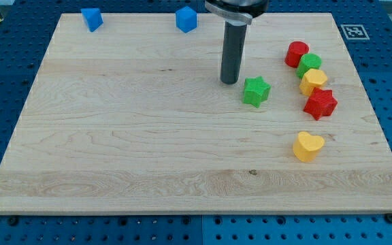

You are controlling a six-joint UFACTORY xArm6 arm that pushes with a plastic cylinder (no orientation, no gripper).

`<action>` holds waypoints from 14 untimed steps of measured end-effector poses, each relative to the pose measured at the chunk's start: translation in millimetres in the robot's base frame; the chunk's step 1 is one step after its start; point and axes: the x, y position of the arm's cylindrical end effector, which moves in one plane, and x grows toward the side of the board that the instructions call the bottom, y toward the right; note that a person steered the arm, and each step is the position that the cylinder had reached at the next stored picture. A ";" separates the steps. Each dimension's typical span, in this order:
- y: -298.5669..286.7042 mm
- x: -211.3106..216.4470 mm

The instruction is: Push the green star right above the heart

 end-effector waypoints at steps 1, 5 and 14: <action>7.3 7.7; 58.8 45.3; 123.4 121.8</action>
